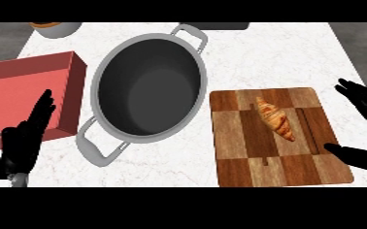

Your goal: Pick the croissant from the cutting board and place it in the pot

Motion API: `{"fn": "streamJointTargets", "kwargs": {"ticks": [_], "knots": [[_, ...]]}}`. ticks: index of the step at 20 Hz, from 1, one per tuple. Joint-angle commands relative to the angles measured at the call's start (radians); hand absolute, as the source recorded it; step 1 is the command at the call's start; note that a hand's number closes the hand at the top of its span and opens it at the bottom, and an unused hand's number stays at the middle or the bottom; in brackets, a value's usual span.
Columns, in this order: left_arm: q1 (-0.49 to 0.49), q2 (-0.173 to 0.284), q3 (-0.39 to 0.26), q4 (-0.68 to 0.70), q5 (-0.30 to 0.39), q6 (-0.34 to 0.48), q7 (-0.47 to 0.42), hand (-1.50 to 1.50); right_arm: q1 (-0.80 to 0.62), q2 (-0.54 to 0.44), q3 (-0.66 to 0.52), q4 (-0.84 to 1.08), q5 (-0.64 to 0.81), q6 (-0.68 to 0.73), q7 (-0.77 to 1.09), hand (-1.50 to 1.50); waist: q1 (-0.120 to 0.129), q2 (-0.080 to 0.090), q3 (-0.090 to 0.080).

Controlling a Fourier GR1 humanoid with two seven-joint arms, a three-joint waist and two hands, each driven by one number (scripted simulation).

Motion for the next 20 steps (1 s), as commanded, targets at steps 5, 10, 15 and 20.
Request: {"fn": "streamJointTargets", "kwargs": {"ticks": [5,10,15,20], "knots": [[0.003,-0.003,0.016,0.003,-0.024,-0.023,-0.005,0.0,-0.089,-0.021,0.17,-0.176,0.191,0.281,0.412,-1.5,0.023,0.003,-0.002],[-0.039,-0.013,0.003,0.016,-0.033,-0.032,0.015,0.0,-0.24,-0.041,0.263,-0.139,0.247,0.567,0.662,-1.5,0.04,0.008,-0.004],[-0.024,-0.035,-0.008,0.002,-0.053,-0.016,0.035,0.0,-0.327,0.081,0.378,-0.137,0.249,0.803,0.877,-1.5,0.03,0.003,-0.002],[-0.003,-0.032,0.032,-0.023,-0.069,-0.039,0.044,0.0,-0.466,0.205,0.353,0.07,0.256,0.886,0.881,-1.5,0.023,0.004,0.0]]}}
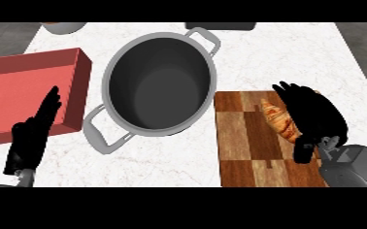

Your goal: Pick the croissant from the cutting board and place it in the pot

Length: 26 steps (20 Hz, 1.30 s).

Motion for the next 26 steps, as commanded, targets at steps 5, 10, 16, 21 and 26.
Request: {"fn": "streamJointTargets", "kwargs": {"ticks": [5,10,16,21,26], "knots": [[0.017,-0.011,0.073,0.01,-0.003,-0.064,-0.018,0.0,-0.113,0.198,0.058,0.18,0.094,0.099,0.098,-1.5,-0.01,-0.002,0.001],[-0.054,-0.033,0.114,0.058,-0.036,-0.093,0.03,0.0,-0.112,0.214,0.036,0.218,0.168,0.118,0.088,-1.5,-0.018,-0.001,0.001],[0.04,-0.075,0.127,-0.044,-0.085,-0.101,0.036,0.0,-0.174,0.278,-0.004,0.329,0.222,0.162,0.06,-1.5,-0.013,-0.002,0.001],[0.022,-0.101,0.143,-0.084,-0.126,-0.118,0.088,0.0,-0.148,0.298,-0.013,0.4,0.3,0.103,0.022,-1.5,-0.015,-0.002,0.002],[-0.038,-0.123,0.193,0.008,-0.139,-0.175,0.062,0.0,-0.146,0.312,-0.044,0.499,0.363,0.022,-0.052,-1.5,-0.017,-0.002,0.001]]}}
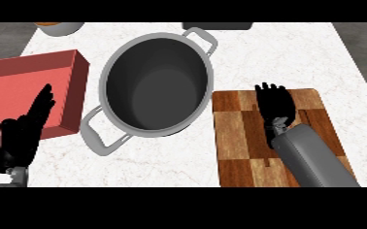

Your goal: Pick the croissant from the cutting board and place it in the pot

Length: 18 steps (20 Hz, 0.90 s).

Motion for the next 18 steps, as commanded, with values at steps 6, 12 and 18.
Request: {"fn": "streamJointTargets", "kwargs": {"ticks": [6,12,18], "knots": [[0.007,-0.053,0.052,0.031,-0.045,-0.05,-0.027,0.0,-0.044,0.03,-0.048,0.192,0.111,-0.085,-0.098,-1.5,0.002,0.0,0.0],[0.078,-0.072,0.066,-0.069,-0.062,-0.07,-0.01,0.0,-0.055,0.004,-0.07,0.202,0.127,-0.026,-0.165,1.5,0.004,0.0,0.0],[0.057,-0.093,0.086,-0.015,-0.098,-0.089,-0.038,0.0,-0.059,0.039,-0.069,0.213,0.175,-0.081,-0.222,1.5,0.001,-0.001,0.0]]}}
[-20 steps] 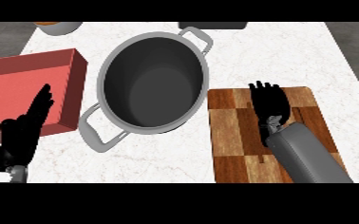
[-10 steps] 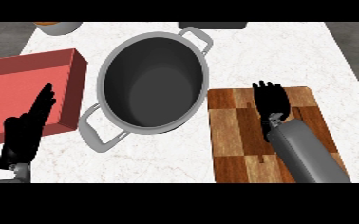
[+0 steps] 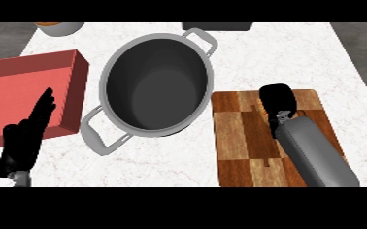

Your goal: Pick the croissant from the cutting board and place it in the pot

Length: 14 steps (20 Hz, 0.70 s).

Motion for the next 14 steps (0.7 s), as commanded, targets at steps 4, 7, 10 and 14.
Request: {"fn": "streamJointTargets", "kwargs": {"ticks": [4,7,10,14], "knots": [[-0.033,-0.013,0.038,-0.012,-0.021,-0.029,0.049,0.0,0.04,0.008,-0.018,-0.033,0.041,0.01,-0.046,1.5,-0.002,0.005,0.006],[-0.052,-0.016,0.049,0.028,-0.036,-0.04,0.018,0.0,0.004,0.057,-0.019,0.003,0.062,0.0,-0.035,1.5,-0.001,0.006,0.005],[-0.07,-0.025,0.015,0.011,-0.04,-0.03,0.042,0.0,0.015,0.269,0.059,-0.131,-0.048,0.045,0.208,1.5,0.019,0.007,0.006],[-0.076,-0.046,-0.031,-0.005,-0.036,-0.059,0.014,0.0,0.0,0.276,0.105,-0.164,-0.204,-0.084,0.276,1.5,0.132,0.024,0.014]]}}
